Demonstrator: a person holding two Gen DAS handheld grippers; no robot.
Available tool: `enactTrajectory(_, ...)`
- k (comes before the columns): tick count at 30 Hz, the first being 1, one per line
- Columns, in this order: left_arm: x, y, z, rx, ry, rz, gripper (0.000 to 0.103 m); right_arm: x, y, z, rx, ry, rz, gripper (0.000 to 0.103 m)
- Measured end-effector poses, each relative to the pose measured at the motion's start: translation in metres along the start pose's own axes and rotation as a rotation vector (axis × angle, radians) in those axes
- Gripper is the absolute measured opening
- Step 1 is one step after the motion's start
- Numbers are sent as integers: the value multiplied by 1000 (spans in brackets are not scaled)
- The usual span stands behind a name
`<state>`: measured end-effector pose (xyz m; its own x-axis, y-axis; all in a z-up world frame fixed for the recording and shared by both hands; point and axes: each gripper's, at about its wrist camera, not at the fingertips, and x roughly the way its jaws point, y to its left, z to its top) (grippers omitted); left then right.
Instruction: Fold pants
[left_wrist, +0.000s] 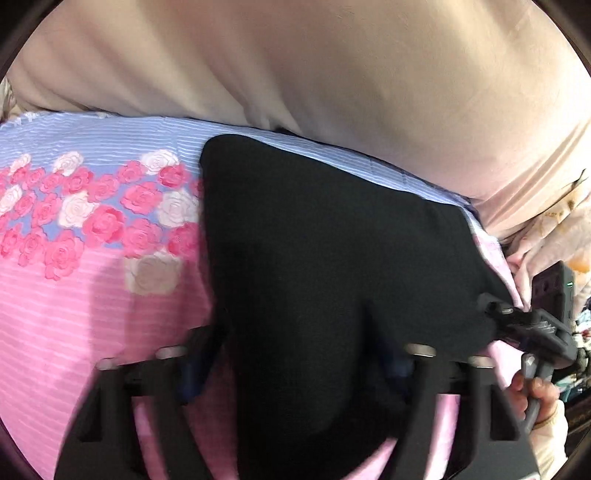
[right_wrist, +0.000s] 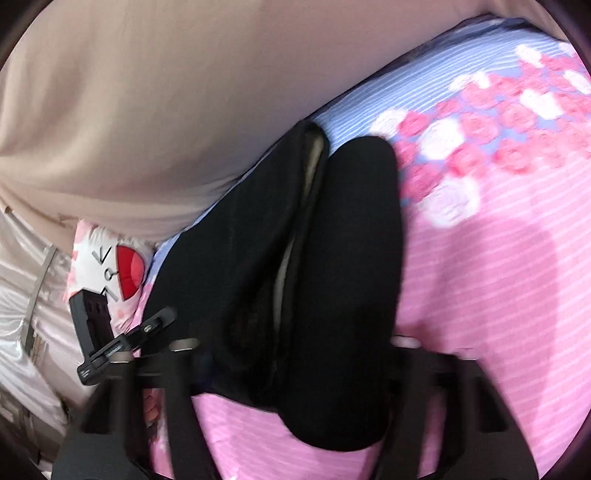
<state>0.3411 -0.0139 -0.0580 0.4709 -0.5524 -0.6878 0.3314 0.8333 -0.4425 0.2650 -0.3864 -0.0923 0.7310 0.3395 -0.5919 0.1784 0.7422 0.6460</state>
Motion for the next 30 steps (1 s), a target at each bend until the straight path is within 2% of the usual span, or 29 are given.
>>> enactTrajectory(1,-7,-3,0,-11,-10,10,36,-4,4,0,-12,-6,4,35)
enactTrajectory(2,-16,-7,1,1,-11,4,34,-16,10,-3,-32,-18,26,34)
enactTrajectory(5,-42,-4,-9,13,29,-13,34,-38,21,-21,-59,-14,50,34)
enactTrajectory(6,-40,-4,-15,22,44,1,35,-37,20,-27,-58,0,36,35)
enactTrajectory(8,-29,-2,-27,31,72,49,47,-23,-1,-39,-33,29,-39,43)
enactTrajectory(9,-23,3,-34,25,61,75,62,-26,-10,-41,-10,7,-8,51)
enactTrajectory(10,-27,6,-37,8,30,73,70,-34,-12,-41,9,0,11,57)
enactTrajectory(11,-33,9,-37,-11,40,99,76,-48,-12,-40,38,15,-20,68)
enactTrajectory(12,-42,12,-37,-22,47,129,83,-60,-13,-42,43,0,-51,75)
enactTrajectory(13,-54,15,-37,-30,39,148,83,-78,-13,-44,40,-39,-80,80)
enactTrajectory(15,-94,26,-40,-40,-35,183,83,-127,-12,-53,9,-160,-158,80)
enactTrajectory(17,-138,28,-40,-53,-139,274,83,-169,-1,-58,-32,-282,-219,62)
enactTrajectory(18,-149,23,-37,-45,-170,289,82,-175,7,-55,-49,-291,-202,57)
enactTrajectory(19,-157,14,-30,-31,-192,289,82,-179,19,-49,-73,-298,-168,45)
enactTrajectory(20,-163,-2,-18,-4,-219,266,82,-176,39,-38,-119,-295,-127,37)
enactTrajectory(21,-163,-16,-10,16,-234,243,83,-168,58,-28,-171,-281,-101,37)
enactTrajectory(22,-159,-29,0,40,-240,228,88,-154,77,-18,-219,-266,-84,37)
enactTrajectory(23,-150,-41,7,69,-237,225,90,-131,95,-4,-264,-233,-83,37)
enactTrajectory(25,-109,-65,28,132,-182,269,92,-73,111,17,-273,-129,-64,37)
enactTrajectory(28,-33,-63,51,109,-59,344,91,12,97,41,-216,26,-93,37)
enactTrajectory(30,15,-38,60,49,34,367,91,43,70,49,-176,62,-157,31)
